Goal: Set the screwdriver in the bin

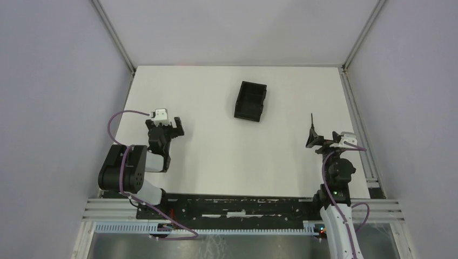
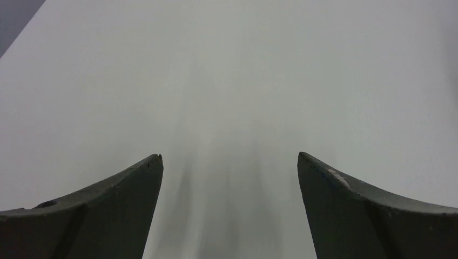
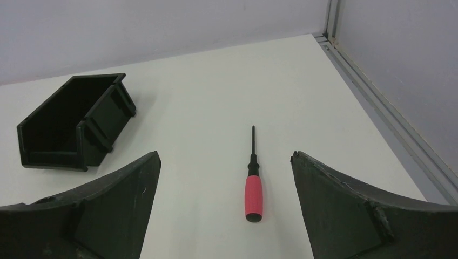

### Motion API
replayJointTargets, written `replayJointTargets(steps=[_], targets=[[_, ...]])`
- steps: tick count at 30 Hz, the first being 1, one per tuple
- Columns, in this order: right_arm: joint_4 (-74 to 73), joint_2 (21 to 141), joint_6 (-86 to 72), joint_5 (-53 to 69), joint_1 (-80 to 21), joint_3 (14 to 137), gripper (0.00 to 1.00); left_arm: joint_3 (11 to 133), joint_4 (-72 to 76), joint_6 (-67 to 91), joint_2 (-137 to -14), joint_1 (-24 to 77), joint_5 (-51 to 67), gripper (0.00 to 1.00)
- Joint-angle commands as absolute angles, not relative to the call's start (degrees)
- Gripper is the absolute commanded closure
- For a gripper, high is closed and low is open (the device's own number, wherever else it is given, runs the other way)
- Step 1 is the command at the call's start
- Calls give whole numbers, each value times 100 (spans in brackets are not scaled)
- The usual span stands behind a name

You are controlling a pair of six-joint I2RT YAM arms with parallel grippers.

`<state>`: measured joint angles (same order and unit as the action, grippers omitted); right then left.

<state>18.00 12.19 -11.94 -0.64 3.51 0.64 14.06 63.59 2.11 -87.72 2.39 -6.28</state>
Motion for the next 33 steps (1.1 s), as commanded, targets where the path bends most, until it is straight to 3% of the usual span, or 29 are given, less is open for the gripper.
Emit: replayJointTargets(steps=[1,7,15,22,26,29,31,33], targets=[[2006,1630,-1235,-541,370,-466,2,1434,6653,114,-8797,259,-639,0],[1291,3547,-870,-744,368,1374,2,1435,6658,121,-8797,255,-636,0],[-1837,7472,-45,-855,369,5075,2,1432,6663,119,-8794,263,-642,0],[-2486,9248,338,-768,369,6008,6,1430,6665,115,-8794,262,-642,0],[-2552,9725,437,-820,369,6071,16,1433,6663,119,-8790,257,-640,0],[-2524,9955,457,-754,369,5997,30,1433,6665,114,-8794,256,-642,0],[-2530,10136,464,-716,374,6010,45,1433,6663,119,-8794,262,-638,0],[-2664,10322,504,-621,370,6171,68,1433,6662,119,-8796,260,-642,0]])
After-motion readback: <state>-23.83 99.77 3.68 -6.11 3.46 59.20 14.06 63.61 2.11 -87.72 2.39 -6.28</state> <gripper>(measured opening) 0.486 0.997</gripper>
